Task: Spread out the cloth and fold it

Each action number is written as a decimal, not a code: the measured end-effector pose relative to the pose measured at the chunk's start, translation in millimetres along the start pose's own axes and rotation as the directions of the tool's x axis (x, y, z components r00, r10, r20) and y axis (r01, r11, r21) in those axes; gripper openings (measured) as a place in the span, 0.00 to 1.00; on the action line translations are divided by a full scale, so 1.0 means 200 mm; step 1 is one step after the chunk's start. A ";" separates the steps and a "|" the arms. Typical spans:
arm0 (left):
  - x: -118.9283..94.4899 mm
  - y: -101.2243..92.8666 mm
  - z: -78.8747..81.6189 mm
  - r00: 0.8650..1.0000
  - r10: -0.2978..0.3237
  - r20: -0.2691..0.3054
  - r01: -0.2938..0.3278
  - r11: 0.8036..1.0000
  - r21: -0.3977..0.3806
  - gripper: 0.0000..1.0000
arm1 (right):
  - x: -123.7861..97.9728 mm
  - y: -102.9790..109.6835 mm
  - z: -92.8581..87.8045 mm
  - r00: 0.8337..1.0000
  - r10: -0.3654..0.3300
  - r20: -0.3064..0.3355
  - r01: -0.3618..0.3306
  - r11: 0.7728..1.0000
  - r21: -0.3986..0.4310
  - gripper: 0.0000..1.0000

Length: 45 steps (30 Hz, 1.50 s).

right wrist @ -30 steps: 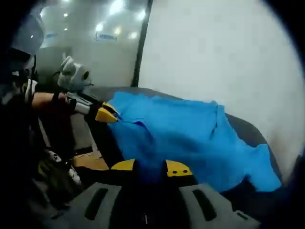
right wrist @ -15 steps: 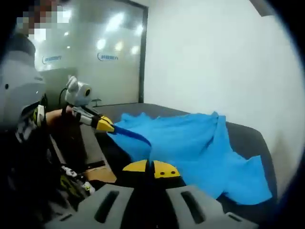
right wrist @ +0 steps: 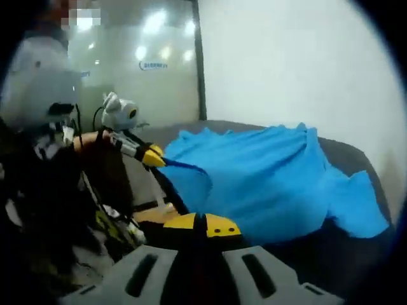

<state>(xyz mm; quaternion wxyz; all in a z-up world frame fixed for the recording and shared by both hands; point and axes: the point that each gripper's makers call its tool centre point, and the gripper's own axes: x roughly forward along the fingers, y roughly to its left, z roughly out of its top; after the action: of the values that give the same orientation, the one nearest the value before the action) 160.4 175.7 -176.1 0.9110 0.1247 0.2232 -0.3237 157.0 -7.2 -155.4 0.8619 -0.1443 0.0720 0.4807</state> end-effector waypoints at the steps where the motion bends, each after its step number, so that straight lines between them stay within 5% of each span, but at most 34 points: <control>1: -0.03 0.01 0.05 1.000 -0.005 0.019 0.004 1.000 0.018 0.07 | -0.03 -0.04 0.08 0.997 -0.039 0.065 0.039 0.999 0.003 0.12; 2: -0.07 0.02 0.14 0.996 -0.016 0.092 0.018 1.000 -0.021 0.07 | -0.08 -0.09 0.16 0.989 -0.069 0.127 0.065 0.997 0.038 0.14; 4: -0.18 0.07 0.37 0.954 -0.041 0.296 0.096 0.980 -0.173 0.07 | -0.16 -0.19 0.31 0.957 -0.140 0.255 0.103 0.983 0.153 0.14; 6: -0.25 0.20 0.49 0.912 0.009 0.410 0.118 0.952 -0.281 0.07 | -0.23 -0.35 0.41 0.896 -0.276 0.347 0.194 0.948 0.253 0.17; 9: -0.23 0.46 0.49 0.901 0.137 0.411 -0.002 0.950 -0.313 0.07 | -0.26 -0.54 0.43 0.816 -0.434 0.381 0.318 0.889 0.330 0.18; 10: -0.21 0.54 0.51 0.894 0.175 0.412 -0.033 0.943 -0.331 0.07 | -0.25 -0.58 0.44 0.802 -0.456 0.385 0.328 0.876 0.354 0.18; 14: -0.16 0.83 0.75 0.835 0.207 0.510 0.014 0.918 -0.396 0.08 | -0.18 -0.73 0.62 0.774 -0.436 0.458 0.233 0.870 0.434 0.18; 19: 0.00 1.24 1.09 0.787 0.317 0.530 -0.159 0.933 -0.322 0.15 | -0.07 -1.05 0.92 0.722 -0.476 0.503 0.373 0.879 0.297 0.17; 22: 0.21 1.38 1.17 0.803 0.340 0.489 -0.193 0.925 -0.326 0.24 | 0.08 -1.31 0.94 0.721 -0.540 0.434 0.484 0.841 0.242 0.17; 23: 0.31 1.42 1.17 0.819 0.333 0.467 -0.203 0.930 -0.306 0.27 | 0.12 -1.35 0.94 0.727 -0.541 0.423 0.493 0.840 0.226 0.16; 26: 0.58 1.54 1.11 0.871 0.344 0.350 -0.258 0.928 -0.268 0.31 | 0.28 -1.51 0.90 0.750 -0.550 0.366 0.516 0.834 0.196 0.16; 31: 0.96 1.77 0.99 0.900 0.394 0.187 -0.347 0.906 -0.242 0.30 | 0.45 -1.66 0.82 0.776 -0.550 0.309 0.515 0.835 0.193 0.16; 35: 1.23 1.93 0.95 0.889 0.436 0.141 -0.401 0.889 -0.220 0.27 | 0.51 -1.76 0.73 0.794 -0.558 0.243 0.532 0.830 0.168 0.16; 36: 1.30 1.95 0.95 0.890 0.432 0.147 -0.401 0.894 -0.201 0.27 | 0.51 -1.81 0.71 0.783 -0.579 0.229 0.544 0.815 0.200 0.16; 37: 1.36 1.99 0.96 0.880 0.448 0.159 -0.422 0.891 -0.169 0.27 | 0.50 -1.87 0.70 0.748 -0.624 0.229 0.556 0.776 0.297 0.16; 38: 1.42 2.02 0.95 0.870 0.464 0.166 -0.444 0.884 -0.145 0.27 | 0.51 -1.90 0.70 0.737 -0.632 0.239 0.542 0.764 0.350 0.15; 42: 1.64 2.12 0.89 0.844 0.505 0.180 -0.482 0.862 -0.160 0.27 | 0.59 -1.95 0.60 0.768 -0.615 0.177 0.567 0.782 0.257 0.15; 45: 1.75 2.18 0.84 0.838 0.514 0.183 -0.496 0.857 -0.139 0.29 | 0.61 -2.01 0.55 0.756 -0.634 0.163 0.586 0.767 0.263 0.15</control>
<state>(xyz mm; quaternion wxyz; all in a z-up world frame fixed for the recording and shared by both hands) 739.3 257.7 -164.2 0.9870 0.1047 0.0971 -0.0735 561.1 -72.7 -10.2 0.9834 -0.0149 -0.0380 0.1765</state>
